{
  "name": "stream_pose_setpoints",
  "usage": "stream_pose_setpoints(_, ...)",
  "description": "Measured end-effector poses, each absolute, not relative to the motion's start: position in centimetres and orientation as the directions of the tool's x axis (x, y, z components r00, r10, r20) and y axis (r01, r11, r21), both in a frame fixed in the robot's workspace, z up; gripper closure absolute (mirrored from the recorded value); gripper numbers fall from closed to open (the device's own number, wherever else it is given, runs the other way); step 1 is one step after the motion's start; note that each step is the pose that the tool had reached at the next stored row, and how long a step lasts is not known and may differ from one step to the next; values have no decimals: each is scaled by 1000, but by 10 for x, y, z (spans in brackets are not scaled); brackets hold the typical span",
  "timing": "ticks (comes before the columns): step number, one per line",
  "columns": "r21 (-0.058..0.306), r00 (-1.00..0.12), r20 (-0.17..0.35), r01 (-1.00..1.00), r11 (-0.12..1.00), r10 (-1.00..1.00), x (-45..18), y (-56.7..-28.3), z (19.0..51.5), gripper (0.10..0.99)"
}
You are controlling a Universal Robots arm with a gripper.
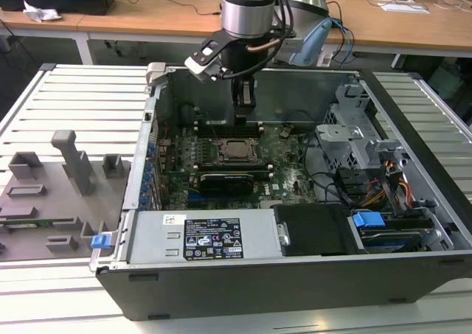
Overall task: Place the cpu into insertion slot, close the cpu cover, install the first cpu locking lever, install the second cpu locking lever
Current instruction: 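Install the first cpu locking lever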
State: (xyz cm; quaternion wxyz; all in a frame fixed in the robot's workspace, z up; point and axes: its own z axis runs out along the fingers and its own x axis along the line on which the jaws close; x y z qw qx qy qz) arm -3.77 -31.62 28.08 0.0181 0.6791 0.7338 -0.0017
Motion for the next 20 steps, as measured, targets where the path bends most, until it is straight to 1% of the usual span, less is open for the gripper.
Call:
stream_pose_setpoints(3,22,-130,-29,991,131,991,-38,-316,281,980)
stream_pose_setpoints(20,22,-275,-29,961,275,961,-38,-316,281,980)
